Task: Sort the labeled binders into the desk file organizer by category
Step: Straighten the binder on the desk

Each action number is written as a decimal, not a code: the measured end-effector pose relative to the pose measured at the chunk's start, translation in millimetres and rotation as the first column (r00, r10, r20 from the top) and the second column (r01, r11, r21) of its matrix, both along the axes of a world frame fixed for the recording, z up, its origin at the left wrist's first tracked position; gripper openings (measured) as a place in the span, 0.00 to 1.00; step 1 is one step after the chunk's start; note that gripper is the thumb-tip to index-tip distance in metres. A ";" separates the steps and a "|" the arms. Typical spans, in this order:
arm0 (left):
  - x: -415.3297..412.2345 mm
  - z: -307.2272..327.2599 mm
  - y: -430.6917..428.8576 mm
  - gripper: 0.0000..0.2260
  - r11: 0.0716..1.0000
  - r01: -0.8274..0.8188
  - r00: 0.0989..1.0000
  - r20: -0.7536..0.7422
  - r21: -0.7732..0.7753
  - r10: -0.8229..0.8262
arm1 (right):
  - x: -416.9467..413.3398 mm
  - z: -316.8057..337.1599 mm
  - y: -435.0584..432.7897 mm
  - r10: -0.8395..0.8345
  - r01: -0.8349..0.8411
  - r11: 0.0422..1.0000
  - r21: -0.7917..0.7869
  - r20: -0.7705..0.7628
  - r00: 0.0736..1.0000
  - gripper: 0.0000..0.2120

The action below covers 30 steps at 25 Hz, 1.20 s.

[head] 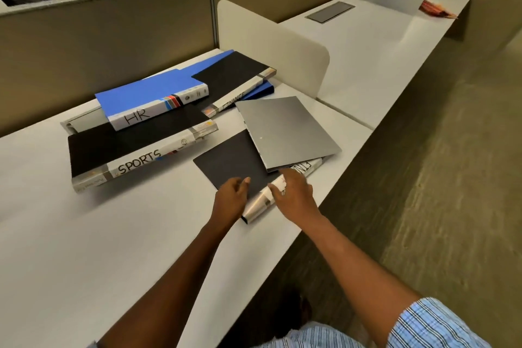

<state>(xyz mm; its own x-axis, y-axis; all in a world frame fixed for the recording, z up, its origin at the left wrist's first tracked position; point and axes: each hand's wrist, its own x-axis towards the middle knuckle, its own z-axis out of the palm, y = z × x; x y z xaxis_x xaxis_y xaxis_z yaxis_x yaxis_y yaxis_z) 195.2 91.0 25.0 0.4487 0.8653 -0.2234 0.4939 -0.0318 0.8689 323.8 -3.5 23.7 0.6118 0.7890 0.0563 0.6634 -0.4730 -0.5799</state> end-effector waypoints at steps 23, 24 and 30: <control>161.7 3.1 78.7 0.17 0.895 -0.358 0.914 -0.296 -0.265 0.277 | 279.0 -24.7 110.7 -0.186 0.115 0.977 -0.180 -0.449 0.874 0.29; 164.1 4.4 79.0 0.14 0.900 -0.346 0.916 -0.302 -0.265 0.264 | 282.1 -26.6 111.3 -0.178 0.103 0.977 -0.189 -0.441 0.880 0.27; 166.7 10.1 82.8 0.10 0.864 -0.413 0.896 -0.297 -0.286 0.330 | 294.5 -22.7 116.4 -0.159 0.089 0.982 -0.168 -0.474 0.866 0.27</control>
<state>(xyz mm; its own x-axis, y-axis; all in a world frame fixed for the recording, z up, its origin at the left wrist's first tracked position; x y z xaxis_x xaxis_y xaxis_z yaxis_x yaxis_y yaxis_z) 361.9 173.8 35.1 0.0080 0.8114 -0.5845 0.5967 0.4651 0.6539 618.2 112.9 1.0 0.6274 0.6832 -0.3737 0.2472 -0.6298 -0.7363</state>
